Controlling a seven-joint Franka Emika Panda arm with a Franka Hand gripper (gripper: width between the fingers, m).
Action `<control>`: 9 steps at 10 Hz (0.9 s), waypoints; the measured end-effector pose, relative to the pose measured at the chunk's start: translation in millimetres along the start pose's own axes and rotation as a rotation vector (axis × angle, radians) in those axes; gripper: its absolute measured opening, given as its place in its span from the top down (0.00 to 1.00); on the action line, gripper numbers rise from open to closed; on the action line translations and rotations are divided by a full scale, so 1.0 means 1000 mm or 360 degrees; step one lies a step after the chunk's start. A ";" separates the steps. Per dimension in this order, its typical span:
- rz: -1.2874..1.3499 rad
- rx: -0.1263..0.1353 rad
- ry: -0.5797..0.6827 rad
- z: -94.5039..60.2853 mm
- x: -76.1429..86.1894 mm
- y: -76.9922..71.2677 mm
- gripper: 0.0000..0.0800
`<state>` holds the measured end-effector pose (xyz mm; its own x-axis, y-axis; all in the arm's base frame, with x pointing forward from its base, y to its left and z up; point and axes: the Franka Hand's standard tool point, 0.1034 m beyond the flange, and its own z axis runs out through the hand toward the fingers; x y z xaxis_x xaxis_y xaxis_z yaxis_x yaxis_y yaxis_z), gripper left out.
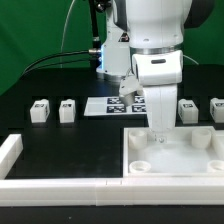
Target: Assemble one leg
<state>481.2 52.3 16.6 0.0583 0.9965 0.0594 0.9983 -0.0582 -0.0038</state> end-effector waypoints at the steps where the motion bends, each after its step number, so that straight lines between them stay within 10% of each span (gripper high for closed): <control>1: 0.0026 -0.0008 -0.0003 -0.005 0.002 -0.002 0.19; 6: 0.0164 -0.0055 -0.0031 -0.047 0.006 -0.014 0.19; 9: 0.0317 -0.0047 -0.0031 -0.046 0.005 -0.018 0.19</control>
Offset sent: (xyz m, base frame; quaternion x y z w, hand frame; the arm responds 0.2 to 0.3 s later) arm -0.0229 0.0010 0.0335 -0.0031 -0.0187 0.0367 0.9991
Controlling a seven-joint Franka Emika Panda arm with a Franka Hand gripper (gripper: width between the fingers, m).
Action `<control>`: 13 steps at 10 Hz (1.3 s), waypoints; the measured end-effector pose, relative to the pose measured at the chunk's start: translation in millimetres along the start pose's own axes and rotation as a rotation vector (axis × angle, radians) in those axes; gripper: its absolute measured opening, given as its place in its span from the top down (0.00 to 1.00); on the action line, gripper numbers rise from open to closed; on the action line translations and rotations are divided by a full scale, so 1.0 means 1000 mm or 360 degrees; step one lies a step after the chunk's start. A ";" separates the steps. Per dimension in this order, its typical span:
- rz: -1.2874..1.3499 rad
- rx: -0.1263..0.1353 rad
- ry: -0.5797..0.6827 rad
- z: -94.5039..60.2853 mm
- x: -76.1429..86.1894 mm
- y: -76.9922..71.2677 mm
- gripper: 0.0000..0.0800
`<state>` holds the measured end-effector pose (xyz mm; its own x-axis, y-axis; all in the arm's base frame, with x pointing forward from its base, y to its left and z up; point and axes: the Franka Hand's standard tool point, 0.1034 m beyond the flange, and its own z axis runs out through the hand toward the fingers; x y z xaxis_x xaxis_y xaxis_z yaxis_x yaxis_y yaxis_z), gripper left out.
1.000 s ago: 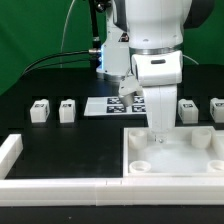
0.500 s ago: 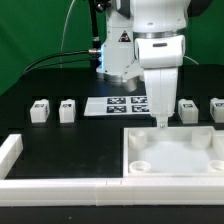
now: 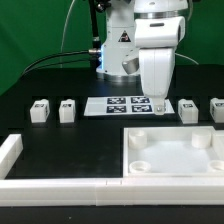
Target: Assemble one leg
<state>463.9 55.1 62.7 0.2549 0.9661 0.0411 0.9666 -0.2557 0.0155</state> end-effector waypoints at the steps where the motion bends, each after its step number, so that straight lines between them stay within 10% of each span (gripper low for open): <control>1: 0.0125 0.0000 0.0000 0.000 0.000 0.000 0.19; 7: 0.1353 0.0074 0.0026 0.006 0.000 -0.024 0.19; 13: 0.2173 0.0119 0.0019 -0.001 0.079 -0.076 0.19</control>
Offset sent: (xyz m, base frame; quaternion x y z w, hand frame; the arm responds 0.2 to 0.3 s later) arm -0.0106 -0.0187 -0.0091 0.0174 0.0297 0.2961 0.9545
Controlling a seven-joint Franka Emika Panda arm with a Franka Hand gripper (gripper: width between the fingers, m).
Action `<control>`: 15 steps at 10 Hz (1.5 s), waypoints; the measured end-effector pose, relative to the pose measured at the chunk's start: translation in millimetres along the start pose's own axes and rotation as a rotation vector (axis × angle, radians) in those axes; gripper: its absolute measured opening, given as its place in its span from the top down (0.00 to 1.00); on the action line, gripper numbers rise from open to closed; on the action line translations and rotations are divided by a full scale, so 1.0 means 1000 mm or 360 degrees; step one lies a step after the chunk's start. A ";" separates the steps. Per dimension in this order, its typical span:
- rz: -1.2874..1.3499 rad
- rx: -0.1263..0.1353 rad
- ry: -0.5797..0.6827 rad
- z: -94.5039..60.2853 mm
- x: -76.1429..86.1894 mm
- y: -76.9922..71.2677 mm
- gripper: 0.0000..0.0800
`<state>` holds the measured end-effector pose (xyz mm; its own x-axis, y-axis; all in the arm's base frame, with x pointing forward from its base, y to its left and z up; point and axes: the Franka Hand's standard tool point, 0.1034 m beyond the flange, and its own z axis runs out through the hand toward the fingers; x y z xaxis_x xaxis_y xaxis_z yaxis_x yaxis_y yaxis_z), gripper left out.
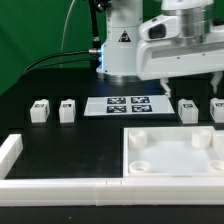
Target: Assemble one leg
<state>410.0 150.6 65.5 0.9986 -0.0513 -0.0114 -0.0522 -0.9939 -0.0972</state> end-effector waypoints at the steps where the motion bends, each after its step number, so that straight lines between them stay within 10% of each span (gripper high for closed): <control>1: 0.0041 0.0006 -0.0003 0.002 -0.004 -0.017 0.19; 3: 0.0057 0.0021 -0.0008 0.008 -0.005 -0.041 0.19; 6: 0.0029 0.0007 -0.0065 0.011 -0.005 -0.040 0.19; 15: -0.0013 -0.0110 -0.1188 0.023 -0.020 -0.031 0.19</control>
Offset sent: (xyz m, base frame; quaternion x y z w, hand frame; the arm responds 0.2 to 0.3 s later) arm 0.0086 0.0087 -0.0180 -0.0074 0.0218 0.0109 0.9997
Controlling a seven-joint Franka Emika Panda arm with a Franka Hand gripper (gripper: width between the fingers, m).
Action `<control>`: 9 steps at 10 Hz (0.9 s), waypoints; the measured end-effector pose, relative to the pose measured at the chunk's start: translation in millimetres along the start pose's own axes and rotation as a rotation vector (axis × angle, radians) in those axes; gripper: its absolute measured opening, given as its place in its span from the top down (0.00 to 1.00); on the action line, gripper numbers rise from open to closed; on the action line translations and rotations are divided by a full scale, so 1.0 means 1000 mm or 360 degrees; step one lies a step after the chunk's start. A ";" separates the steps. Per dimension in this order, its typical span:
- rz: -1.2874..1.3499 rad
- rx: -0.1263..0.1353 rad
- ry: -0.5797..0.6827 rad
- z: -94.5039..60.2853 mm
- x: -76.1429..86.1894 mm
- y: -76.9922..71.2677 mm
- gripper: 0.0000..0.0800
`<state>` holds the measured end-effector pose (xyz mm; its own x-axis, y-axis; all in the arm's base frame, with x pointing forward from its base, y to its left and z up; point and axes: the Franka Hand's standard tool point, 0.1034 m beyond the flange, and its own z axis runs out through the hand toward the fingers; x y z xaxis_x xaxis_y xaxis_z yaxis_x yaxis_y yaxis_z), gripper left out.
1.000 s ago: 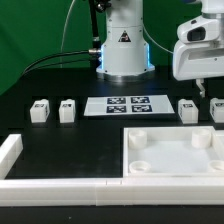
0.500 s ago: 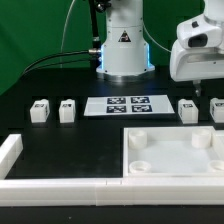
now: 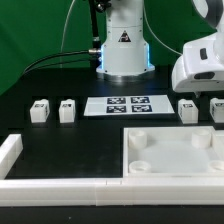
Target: Assemble one leg
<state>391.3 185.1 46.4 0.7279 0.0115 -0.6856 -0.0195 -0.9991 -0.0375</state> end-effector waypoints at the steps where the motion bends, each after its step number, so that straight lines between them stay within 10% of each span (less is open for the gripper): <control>1: 0.0009 -0.0004 0.0017 0.006 0.001 -0.005 0.19; 9: -0.0014 -0.0017 -0.0251 0.021 0.017 -0.010 0.19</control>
Offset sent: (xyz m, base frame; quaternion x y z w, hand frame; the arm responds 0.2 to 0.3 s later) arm 0.0066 0.0112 -0.0152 -0.0010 -0.0722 -0.0077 0.9974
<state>389.1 196.5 20.0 0.6115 0.0259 -0.7909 -0.0054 -0.9993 -0.0369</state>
